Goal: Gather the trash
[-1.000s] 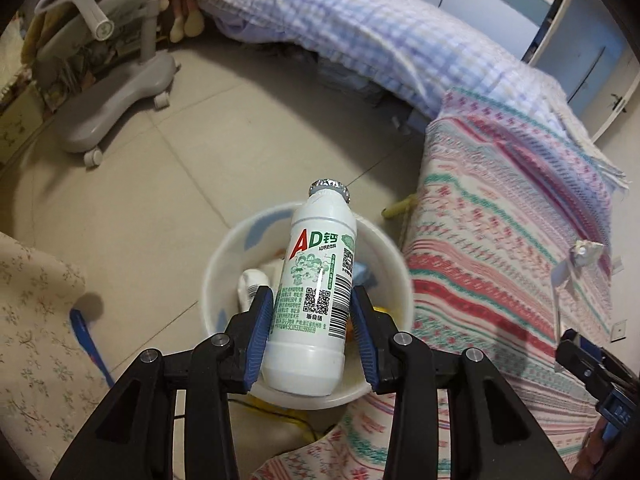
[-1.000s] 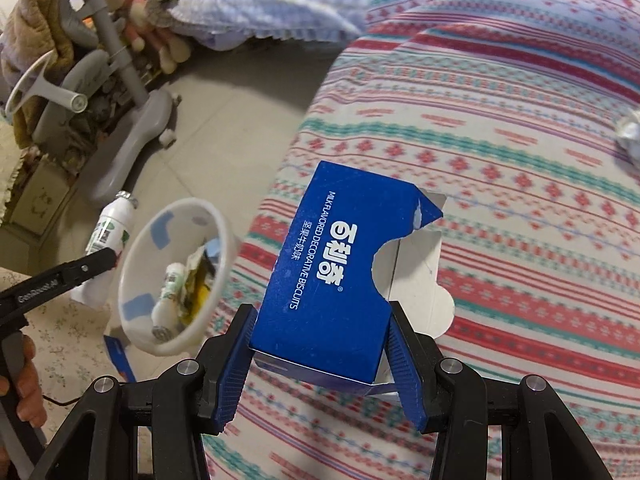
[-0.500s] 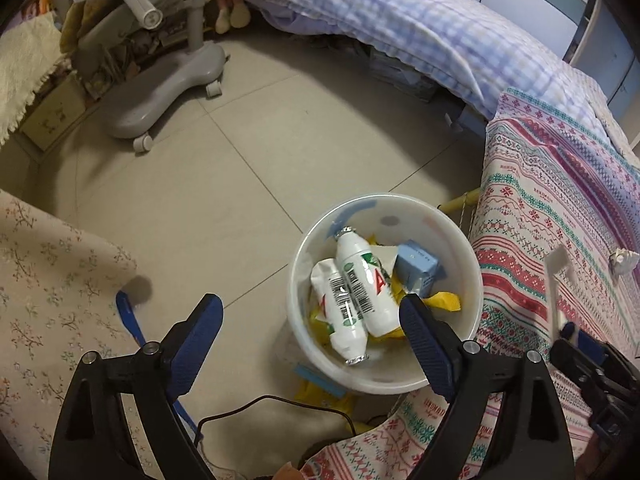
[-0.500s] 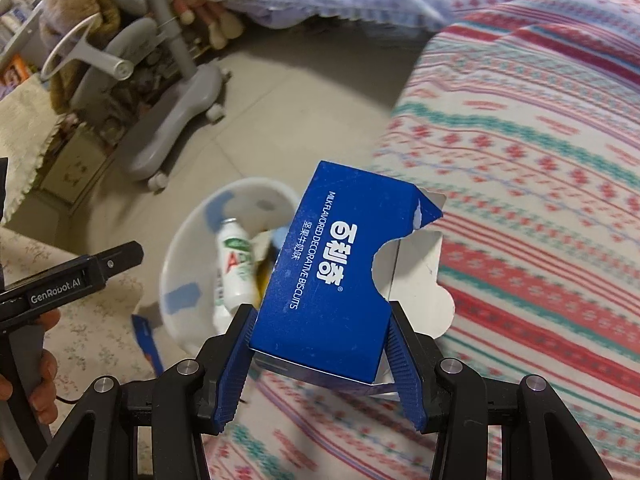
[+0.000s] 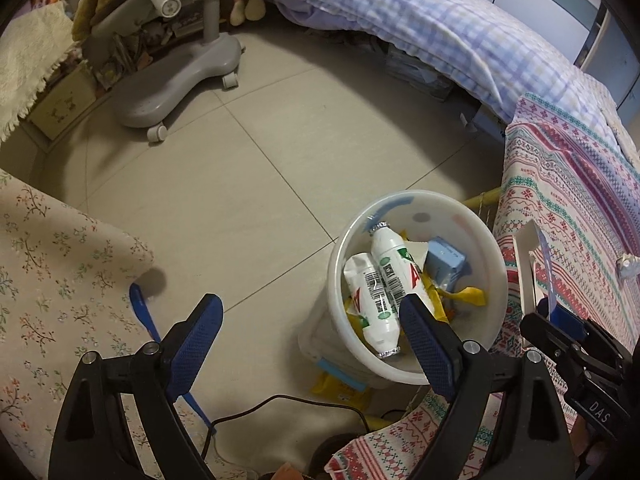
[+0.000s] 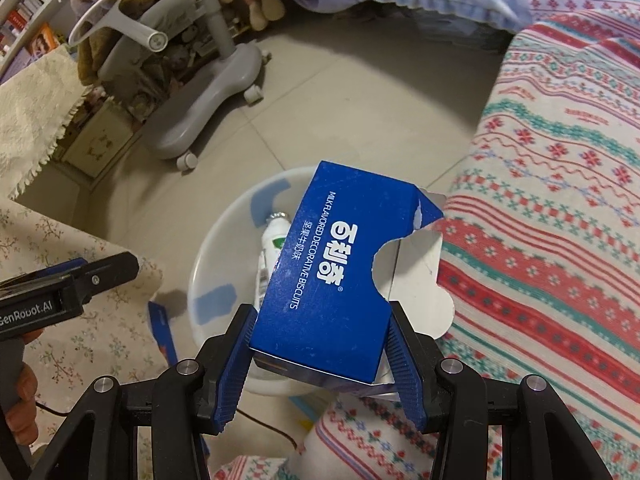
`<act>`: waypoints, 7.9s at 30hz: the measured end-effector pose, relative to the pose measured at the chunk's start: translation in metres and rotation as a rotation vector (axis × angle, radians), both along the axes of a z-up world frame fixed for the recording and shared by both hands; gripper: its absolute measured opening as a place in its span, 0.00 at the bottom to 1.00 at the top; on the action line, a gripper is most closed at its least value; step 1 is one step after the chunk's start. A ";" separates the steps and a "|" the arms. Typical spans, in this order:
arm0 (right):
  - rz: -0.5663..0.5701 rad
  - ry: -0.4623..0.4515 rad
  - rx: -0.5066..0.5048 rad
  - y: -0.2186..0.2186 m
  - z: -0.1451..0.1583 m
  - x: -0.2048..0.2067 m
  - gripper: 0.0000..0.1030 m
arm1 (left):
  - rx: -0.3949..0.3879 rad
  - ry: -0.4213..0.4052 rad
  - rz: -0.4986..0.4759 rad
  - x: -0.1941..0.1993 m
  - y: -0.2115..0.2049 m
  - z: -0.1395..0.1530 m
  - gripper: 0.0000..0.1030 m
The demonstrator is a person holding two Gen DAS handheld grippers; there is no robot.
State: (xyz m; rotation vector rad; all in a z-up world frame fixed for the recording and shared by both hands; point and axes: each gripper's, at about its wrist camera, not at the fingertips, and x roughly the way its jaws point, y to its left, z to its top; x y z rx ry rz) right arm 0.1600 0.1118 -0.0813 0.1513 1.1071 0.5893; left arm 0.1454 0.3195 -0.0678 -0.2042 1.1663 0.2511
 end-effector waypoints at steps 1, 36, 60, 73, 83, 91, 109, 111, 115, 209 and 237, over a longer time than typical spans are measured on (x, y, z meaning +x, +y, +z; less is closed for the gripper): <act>0.005 -0.002 0.009 0.003 0.000 0.001 0.54 | -0.001 -0.001 0.001 0.000 0.001 0.000 0.89; -0.403 -0.043 -0.139 -0.205 0.023 -0.021 0.74 | -0.036 -0.037 -0.204 0.022 -0.136 0.020 0.89; -0.870 0.002 -0.193 -0.478 -0.007 -0.010 0.74 | -0.029 -0.185 -0.745 0.102 -0.472 0.014 0.89; -0.824 -0.146 -0.104 -0.508 -0.017 0.030 0.74 | -0.324 -0.271 -0.756 0.146 -0.516 -0.023 0.52; -0.752 -0.166 -0.063 -0.491 -0.028 0.075 0.58 | -0.405 -0.268 -0.750 0.157 -0.515 -0.027 0.23; -0.697 -0.171 -0.096 -0.467 -0.027 0.089 0.19 | -0.385 -0.252 -0.735 0.148 -0.506 -0.010 0.07; -0.749 -0.171 -0.101 -0.452 0.050 -0.017 0.18 | -0.314 -0.282 -0.734 0.036 -0.434 0.072 0.05; -0.748 -0.171 -0.106 -0.447 0.057 -0.029 0.18 | -0.302 -0.284 -0.733 0.026 -0.429 0.078 0.05; -0.753 -0.164 -0.089 -0.432 0.068 -0.054 0.18 | -0.280 -0.291 -0.723 0.002 -0.408 0.091 0.05; -0.312 -0.076 -0.075 -0.115 0.057 -0.074 0.68 | -0.084 -0.207 -0.151 -0.090 -0.095 0.051 0.97; -0.592 -0.285 -0.381 -0.231 0.045 -0.236 0.86 | 0.027 -0.266 -0.283 -0.168 -0.214 0.036 0.97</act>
